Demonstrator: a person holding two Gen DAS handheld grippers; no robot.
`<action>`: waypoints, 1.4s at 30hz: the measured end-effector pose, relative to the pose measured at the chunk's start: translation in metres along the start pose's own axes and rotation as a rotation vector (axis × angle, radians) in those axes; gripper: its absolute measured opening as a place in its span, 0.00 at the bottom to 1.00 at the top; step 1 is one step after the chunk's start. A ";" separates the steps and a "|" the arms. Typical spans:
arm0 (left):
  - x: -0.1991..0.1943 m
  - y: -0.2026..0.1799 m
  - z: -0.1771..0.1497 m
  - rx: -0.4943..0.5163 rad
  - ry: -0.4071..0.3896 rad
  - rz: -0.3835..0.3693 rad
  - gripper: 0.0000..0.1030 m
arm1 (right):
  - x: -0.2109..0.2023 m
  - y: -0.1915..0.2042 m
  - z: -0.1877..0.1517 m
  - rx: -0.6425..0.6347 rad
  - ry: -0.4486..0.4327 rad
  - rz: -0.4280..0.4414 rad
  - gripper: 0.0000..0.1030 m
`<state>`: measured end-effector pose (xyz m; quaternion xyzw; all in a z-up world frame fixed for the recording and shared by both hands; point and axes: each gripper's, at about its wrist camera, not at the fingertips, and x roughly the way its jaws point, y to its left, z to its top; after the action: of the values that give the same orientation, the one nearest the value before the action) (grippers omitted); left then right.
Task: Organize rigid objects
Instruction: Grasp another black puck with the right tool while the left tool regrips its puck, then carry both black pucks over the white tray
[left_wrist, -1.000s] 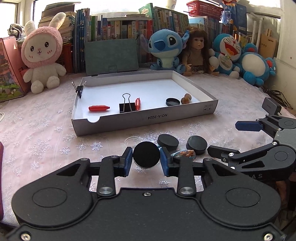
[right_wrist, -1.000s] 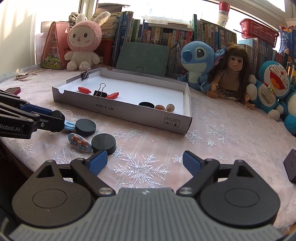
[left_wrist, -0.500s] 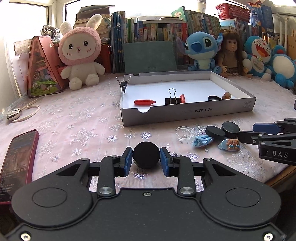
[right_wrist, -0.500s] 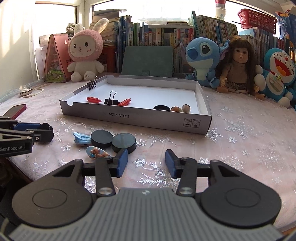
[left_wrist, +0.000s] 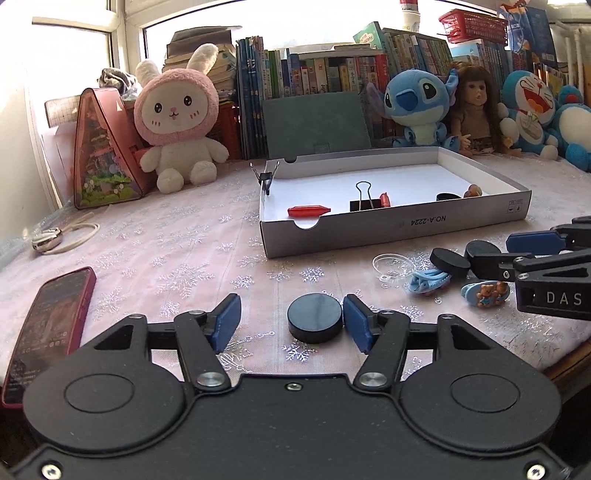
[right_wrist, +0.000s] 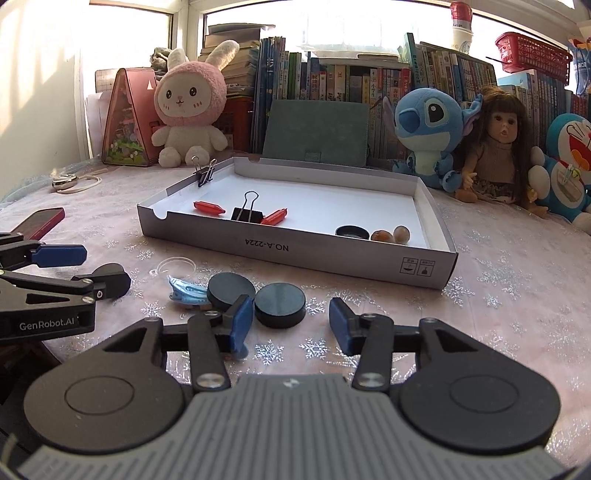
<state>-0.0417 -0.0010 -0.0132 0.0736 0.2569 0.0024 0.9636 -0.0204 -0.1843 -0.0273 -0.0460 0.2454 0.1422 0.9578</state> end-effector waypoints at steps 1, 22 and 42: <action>0.001 0.000 -0.001 -0.001 -0.003 0.003 0.61 | 0.001 0.001 0.000 -0.003 -0.002 -0.004 0.61; 0.012 0.014 -0.002 -0.122 -0.019 -0.026 0.50 | 0.013 0.006 -0.007 0.074 -0.063 -0.153 0.70; 0.012 0.010 0.052 -0.113 -0.044 -0.039 0.29 | 0.000 -0.002 0.015 0.127 -0.042 -0.167 0.36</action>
<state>-0.0051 0.0018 0.0267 0.0139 0.2367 -0.0036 0.9715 -0.0129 -0.1841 -0.0139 -0.0025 0.2291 0.0467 0.9723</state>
